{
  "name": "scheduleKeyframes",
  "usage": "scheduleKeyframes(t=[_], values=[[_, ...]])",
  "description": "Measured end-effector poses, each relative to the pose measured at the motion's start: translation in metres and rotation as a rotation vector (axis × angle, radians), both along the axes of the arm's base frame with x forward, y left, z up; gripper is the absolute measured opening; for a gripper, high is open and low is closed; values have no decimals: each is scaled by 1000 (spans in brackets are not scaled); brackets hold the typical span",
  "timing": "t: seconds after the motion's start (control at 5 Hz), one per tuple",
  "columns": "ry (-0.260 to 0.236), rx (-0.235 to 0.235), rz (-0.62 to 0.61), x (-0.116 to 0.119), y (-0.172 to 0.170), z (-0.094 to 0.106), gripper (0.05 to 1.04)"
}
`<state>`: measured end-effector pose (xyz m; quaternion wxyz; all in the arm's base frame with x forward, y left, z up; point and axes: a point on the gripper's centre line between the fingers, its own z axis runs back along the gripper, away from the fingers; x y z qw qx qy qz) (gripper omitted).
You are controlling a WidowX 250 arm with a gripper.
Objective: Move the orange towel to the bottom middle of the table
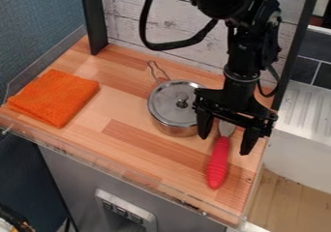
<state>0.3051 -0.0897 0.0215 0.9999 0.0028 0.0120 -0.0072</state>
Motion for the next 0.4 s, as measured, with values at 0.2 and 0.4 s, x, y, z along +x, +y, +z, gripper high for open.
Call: scheduleKeyframes(t=[0.2, 0.4], values=[[28, 7, 2, -3, 1, -9, 1001], [14, -5, 8, 4, -3, 8, 1001]])
